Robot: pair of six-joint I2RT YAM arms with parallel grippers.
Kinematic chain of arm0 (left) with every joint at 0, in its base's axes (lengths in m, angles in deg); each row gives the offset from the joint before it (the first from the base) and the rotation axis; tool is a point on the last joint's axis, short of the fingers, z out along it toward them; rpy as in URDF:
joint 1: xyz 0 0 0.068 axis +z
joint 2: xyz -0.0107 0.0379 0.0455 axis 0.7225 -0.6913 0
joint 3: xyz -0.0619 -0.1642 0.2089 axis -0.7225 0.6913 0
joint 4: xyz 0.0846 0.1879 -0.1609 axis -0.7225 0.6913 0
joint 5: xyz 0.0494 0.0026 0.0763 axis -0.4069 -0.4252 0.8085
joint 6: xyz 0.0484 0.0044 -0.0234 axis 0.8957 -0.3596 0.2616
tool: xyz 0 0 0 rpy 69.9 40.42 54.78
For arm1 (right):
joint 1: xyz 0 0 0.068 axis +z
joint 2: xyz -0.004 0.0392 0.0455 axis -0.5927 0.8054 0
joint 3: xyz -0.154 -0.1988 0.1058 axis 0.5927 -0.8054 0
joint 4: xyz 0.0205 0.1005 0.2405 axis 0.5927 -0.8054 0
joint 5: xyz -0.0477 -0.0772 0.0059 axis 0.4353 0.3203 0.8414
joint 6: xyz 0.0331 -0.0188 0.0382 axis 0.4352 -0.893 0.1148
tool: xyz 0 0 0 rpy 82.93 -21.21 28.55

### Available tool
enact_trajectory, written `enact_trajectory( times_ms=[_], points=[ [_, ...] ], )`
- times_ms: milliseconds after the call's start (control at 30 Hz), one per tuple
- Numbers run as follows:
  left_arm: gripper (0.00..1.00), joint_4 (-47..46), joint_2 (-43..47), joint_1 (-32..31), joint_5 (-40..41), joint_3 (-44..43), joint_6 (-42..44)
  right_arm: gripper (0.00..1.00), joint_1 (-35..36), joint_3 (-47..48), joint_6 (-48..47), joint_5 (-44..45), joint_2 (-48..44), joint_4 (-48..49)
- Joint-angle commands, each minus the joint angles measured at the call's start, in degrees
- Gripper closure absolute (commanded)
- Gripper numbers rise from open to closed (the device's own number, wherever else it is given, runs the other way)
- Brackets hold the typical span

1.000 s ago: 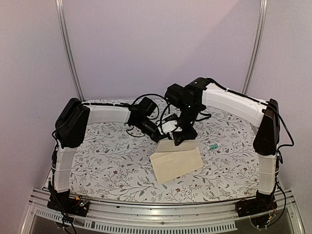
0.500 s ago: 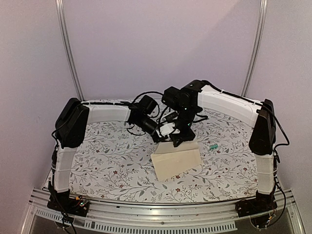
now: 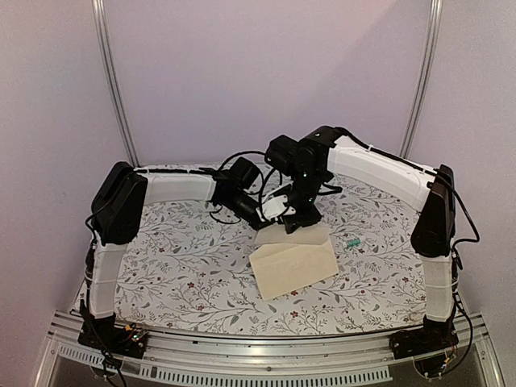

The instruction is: Place the letter into the envelope and seal it

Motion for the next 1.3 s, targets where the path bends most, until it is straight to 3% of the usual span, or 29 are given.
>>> enact_trajectory(
  times_ms=[0, 133, 333, 600, 1267],
  points=[
    [1.00, 0.3, -0.8, -0.8, -0.8, -1.3, 0.9, 0.91, 0.5, 0.7, 0.4, 2.5, -1.6, -0.8],
    [1.00, 0.3, -0.7, -0.7, -0.8, -1.3, 0.8, 0.83, 0.4, -1.7, 1.6, 3.3, -1.7, -0.7],
    [1.00, 0.3, -0.6, -0.7, -0.7, -1.0, 0.8, 0.82, 0.4, -1.5, 3.6, 4.0, -1.4, -0.3],
    [1.00, 0.3, -0.9, -0.7, -0.9, -1.3, 0.8, 1.00, 0.3, -2.0, 4.3, 3.3, -2.2, -0.8],
    [1.00, 2.2, -0.8, -0.9, -1.1, -2.9, 4.1, 1.00, 1.3, -2.2, -0.9, 2.6, 1.3, -0.8]
  ],
)
